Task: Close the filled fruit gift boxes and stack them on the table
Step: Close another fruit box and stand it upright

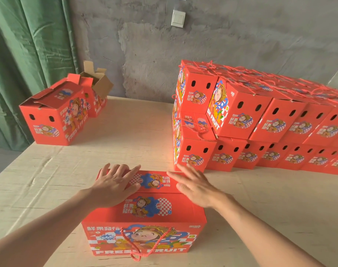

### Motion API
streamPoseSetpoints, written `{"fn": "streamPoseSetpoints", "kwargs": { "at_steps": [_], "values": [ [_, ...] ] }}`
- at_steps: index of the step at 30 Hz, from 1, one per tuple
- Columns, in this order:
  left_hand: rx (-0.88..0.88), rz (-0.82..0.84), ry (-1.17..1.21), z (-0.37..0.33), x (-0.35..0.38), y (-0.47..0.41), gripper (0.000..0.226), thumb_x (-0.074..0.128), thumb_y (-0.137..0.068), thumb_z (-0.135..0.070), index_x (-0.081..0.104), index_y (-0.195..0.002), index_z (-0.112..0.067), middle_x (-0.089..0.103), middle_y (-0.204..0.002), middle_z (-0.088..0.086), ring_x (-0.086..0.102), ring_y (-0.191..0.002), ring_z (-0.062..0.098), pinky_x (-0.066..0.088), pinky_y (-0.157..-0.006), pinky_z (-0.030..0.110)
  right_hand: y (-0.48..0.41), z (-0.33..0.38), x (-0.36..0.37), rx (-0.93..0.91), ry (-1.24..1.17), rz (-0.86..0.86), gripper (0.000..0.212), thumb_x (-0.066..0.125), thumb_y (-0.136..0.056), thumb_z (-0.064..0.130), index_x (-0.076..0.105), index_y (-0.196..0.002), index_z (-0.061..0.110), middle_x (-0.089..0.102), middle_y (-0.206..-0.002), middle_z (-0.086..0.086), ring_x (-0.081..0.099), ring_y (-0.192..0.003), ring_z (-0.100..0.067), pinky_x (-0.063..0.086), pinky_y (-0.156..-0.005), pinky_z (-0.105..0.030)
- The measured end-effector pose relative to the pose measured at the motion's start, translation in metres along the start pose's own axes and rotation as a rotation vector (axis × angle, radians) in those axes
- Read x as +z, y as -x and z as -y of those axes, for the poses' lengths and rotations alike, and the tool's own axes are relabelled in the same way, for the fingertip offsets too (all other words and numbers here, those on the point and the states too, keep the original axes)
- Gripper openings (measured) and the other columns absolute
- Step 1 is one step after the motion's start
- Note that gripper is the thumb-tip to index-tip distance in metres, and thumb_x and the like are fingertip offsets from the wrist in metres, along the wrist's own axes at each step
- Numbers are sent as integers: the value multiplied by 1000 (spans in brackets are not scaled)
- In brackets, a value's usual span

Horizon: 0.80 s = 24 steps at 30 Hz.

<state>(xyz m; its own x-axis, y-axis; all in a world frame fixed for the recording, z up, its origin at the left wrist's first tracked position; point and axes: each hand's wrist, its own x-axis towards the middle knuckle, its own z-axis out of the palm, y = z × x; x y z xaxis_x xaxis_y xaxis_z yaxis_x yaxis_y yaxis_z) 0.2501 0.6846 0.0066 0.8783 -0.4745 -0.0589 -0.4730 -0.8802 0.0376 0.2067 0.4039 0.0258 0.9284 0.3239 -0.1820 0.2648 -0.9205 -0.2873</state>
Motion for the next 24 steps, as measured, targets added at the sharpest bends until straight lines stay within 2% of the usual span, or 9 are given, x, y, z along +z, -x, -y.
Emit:
{"fn": "streamPoseSetpoints", "kwargs": {
  "at_steps": [2,5,9,11,13,17,19,22,24],
  "values": [
    [20,2,-13,0,2,-1,106,-33,-56,-79,-8,-149,-35,23,-145,-11,14,-140,11,-3,-116,50,-3,1,6,10,25,41,41,15,-101,47,-7,-131,66,-20,-154,20,-26,-141,-13,-14,-115,-43],
    [26,-3,-25,-1,2,0,94,-30,-64,-74,-12,-147,-36,4,-157,-11,-7,-145,12,-11,-115,53,-3,-1,5,21,48,60,43,14,-101,48,-6,-135,64,-16,-156,19,-23,-142,-14,-12,-116,-45],
    [-74,-42,56,-23,3,14,58,-2,-93,-54,-14,-146,-34,-22,-154,-7,-30,-136,16,-22,-110,53,-1,0,9,-46,-35,-120,43,27,-102,40,21,-143,50,18,-153,14,11,-141,-14,6,-113,-31],
    [-83,-69,120,-49,9,28,57,1,-96,-51,-19,-144,-29,-29,-150,-6,-33,-135,16,-25,-106,48,-1,-2,11,-79,-85,-201,41,35,-101,35,35,-142,41,34,-145,11,26,-132,-13,18,-110,-29],
    [-72,-95,157,-79,17,42,58,-1,-95,-52,-23,-141,-24,-33,-148,-4,-33,-136,16,-26,-107,42,-2,-4,12,-85,-134,-241,37,41,-100,32,45,-137,34,43,-138,11,34,-126,-12,25,-107,-30],
    [-76,-188,156,-98,26,51,61,-7,-92,-56,-22,-139,-19,-28,-148,-7,-28,-137,12,-21,-111,38,-3,-3,14,-71,-148,-305,32,47,-97,30,53,-128,27,51,-129,10,40,-122,-13,29,-104,-28],
    [-38,-231,139,-89,25,50,71,-13,-87,-61,-10,-144,-20,-18,-150,-9,-17,-141,10,-16,-113,36,-2,0,15,-56,-104,-337,32,48,-97,31,55,-127,25,54,-127,8,43,-119,-15,30,-102,-28],
    [87,-231,136,-64,17,41,71,-2,-88,-59,16,-148,-26,9,-153,-11,8,-145,10,-10,-114,33,4,14,21,59,-50,-412,35,48,-95,36,55,-128,26,56,-124,3,46,-115,-20,31,-101,-30],
    [190,-207,141,-41,8,29,64,1,-88,-56,18,-146,-34,14,-151,-18,12,-144,7,-8,-115,31,12,25,26,165,-6,-408,42,44,-94,45,48,-133,30,53,-126,0,45,-117,-22,31,-103,-33]
  ]
}}
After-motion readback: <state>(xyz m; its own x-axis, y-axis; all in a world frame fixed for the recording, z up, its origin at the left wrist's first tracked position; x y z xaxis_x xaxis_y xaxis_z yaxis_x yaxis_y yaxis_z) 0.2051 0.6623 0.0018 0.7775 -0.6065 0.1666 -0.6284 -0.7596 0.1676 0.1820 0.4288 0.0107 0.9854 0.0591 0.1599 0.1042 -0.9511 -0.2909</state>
